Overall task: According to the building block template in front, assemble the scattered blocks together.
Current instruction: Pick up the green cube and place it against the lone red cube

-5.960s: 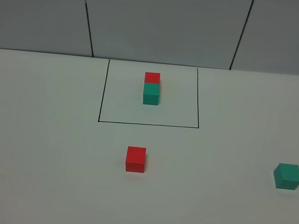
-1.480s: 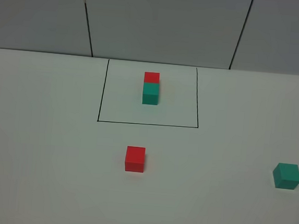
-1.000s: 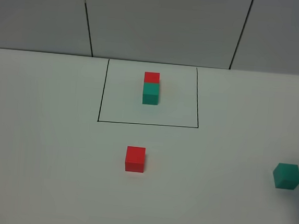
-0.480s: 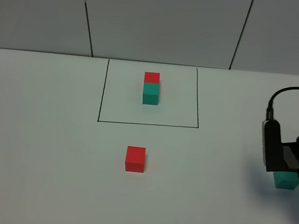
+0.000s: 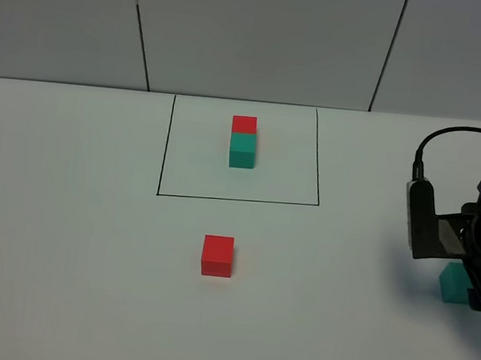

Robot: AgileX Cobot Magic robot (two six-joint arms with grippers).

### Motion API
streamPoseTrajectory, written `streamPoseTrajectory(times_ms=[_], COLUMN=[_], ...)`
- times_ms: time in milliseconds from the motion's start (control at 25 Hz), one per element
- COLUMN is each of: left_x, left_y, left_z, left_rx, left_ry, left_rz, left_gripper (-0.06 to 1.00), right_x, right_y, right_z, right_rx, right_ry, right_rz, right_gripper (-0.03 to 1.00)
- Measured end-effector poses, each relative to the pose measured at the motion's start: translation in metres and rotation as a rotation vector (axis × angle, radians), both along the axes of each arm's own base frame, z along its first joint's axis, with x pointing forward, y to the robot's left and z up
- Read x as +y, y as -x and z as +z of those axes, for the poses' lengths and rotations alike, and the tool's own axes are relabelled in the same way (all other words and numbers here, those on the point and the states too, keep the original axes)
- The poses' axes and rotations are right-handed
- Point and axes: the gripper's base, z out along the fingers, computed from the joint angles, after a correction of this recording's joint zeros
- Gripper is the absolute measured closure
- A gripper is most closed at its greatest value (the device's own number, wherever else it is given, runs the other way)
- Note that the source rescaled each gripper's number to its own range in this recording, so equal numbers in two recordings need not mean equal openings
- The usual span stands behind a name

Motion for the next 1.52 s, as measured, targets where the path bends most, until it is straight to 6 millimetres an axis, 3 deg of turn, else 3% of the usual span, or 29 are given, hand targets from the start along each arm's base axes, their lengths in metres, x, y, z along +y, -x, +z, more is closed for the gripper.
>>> streamPoseTrajectory(times_ms=[200, 440, 560, 680, 880, 1240, 1520], left_x=[0.000, 0.000, 0.000, 0.000, 0.000, 0.000, 0.000], left_y=[0.000, 0.000, 0.000, 0.000, 0.000, 0.000, 0.000], left_z=[0.000, 0.000, 0.000, 0.000, 0.000, 0.000, 0.000], left_rx=[0.000, 0.000, 0.000, 0.000, 0.000, 0.000, 0.000], left_ry=[0.000, 0.000, 0.000, 0.000, 0.000, 0.000, 0.000], left_rz=[0.000, 0.000, 0.000, 0.000, 0.000, 0.000, 0.000], left_gripper=[0.16, 0.16, 0.16, 0.16, 0.16, 0.16, 0.16], right_x=[-0.003, -0.007, -0.007, -0.009, -0.022, -0.028, -0.031], right_y=[-0.006, -0.007, -0.007, -0.008, -0.015, -0.039, -0.039], right_z=[0.000, 0.000, 0.000, -0.002, -0.015, -0.032, -0.039], right_rx=[-0.053, -0.053, -0.057, -0.057, -0.023, 0.085, 0.139], right_ry=[-0.113, -0.167, -0.161, -0.139, -0.119, -0.129, -0.127], right_rz=[-0.077, -0.140, -0.132, -0.116, -0.148, -0.235, -0.226], right_gripper=[0.10, 0.35, 0.39, 0.31, 0.01, -0.03, -0.03])
